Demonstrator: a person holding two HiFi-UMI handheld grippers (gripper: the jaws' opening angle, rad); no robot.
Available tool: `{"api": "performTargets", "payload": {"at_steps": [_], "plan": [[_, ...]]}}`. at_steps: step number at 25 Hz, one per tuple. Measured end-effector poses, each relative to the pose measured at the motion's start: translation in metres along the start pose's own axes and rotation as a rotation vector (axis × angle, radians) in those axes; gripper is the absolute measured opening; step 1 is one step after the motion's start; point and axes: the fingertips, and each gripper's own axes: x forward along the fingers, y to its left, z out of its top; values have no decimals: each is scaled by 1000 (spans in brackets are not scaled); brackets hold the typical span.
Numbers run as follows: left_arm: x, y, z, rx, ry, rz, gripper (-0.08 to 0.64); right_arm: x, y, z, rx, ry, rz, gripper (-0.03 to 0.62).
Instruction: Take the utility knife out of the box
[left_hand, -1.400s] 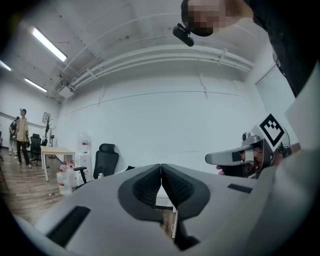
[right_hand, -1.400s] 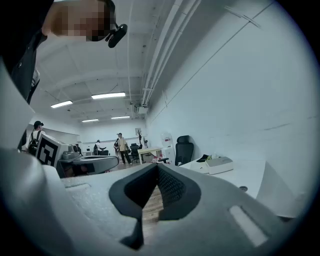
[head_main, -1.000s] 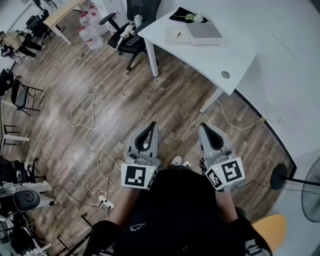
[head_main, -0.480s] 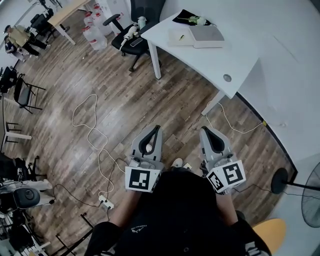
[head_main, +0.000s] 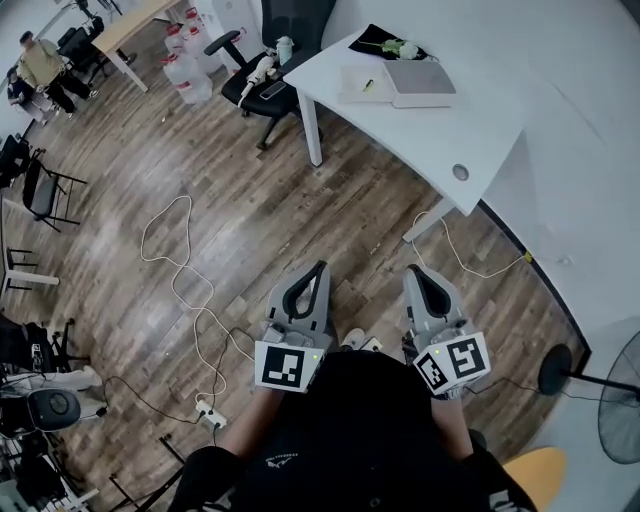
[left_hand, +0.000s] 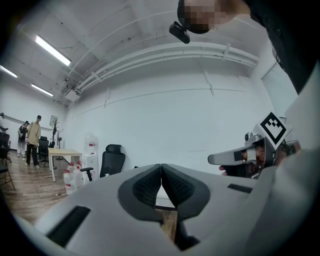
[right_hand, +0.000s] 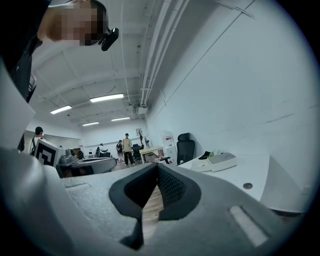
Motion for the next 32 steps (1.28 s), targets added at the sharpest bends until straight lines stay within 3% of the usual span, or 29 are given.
{"api": "performTargets", "payload": {"at_steps": [9,19,32], "plan": [[88,47,7,4,-40,-88,6,76,-23,20,-17,30,-28,5],[171,102,23,36,-72,-193,6,159,-55,48,-31,-3,-110,3],[214,175,16,36,-42,-197,6,236,-69,50,-16,-21,-171,5]]}}
